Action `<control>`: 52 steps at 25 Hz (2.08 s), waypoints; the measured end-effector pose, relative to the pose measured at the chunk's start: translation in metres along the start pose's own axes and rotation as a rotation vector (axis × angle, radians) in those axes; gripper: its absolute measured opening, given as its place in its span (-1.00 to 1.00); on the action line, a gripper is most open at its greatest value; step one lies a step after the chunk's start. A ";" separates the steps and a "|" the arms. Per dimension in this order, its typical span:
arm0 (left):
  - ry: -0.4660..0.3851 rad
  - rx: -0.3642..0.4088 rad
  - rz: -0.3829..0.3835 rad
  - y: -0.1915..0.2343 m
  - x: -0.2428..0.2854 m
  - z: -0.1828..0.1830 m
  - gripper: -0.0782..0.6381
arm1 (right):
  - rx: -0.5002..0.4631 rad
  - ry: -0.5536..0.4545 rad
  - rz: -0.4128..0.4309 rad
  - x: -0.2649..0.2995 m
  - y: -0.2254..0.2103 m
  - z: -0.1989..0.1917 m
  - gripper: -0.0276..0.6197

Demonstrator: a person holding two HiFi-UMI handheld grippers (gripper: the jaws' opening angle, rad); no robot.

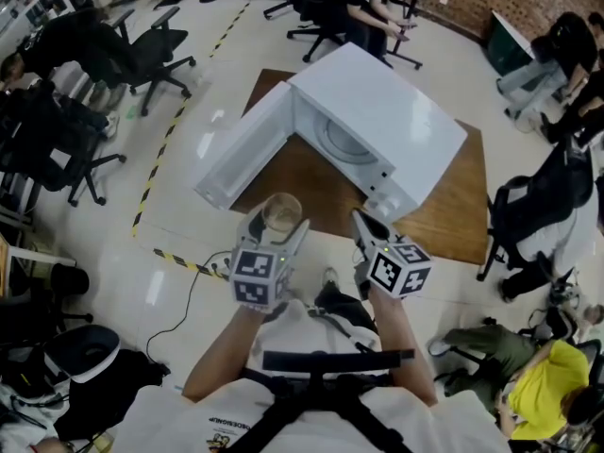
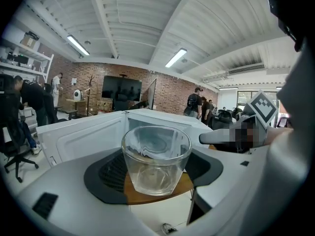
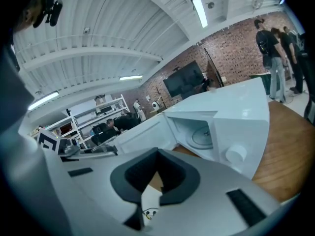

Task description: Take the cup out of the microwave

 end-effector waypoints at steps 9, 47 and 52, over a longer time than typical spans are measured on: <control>-0.007 -0.014 0.004 -0.002 0.010 0.001 0.18 | -0.014 -0.013 0.024 0.002 -0.004 0.005 -0.91; 0.013 -0.021 0.004 -0.011 0.039 0.010 0.18 | -0.112 -0.022 0.035 0.004 -0.018 0.032 -0.91; 0.016 -0.020 -0.003 -0.013 0.046 0.014 0.18 | -0.097 -0.021 0.041 0.006 -0.022 0.035 -0.91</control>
Point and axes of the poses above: the fingertips, and each gripper's own axes: x forward along the fingers, y to its left, z out of its top, the point moved 7 cm from there along -x, backward along the fingers, and after that the axes turned 6 degrees about -x, right-handed, at the moved point
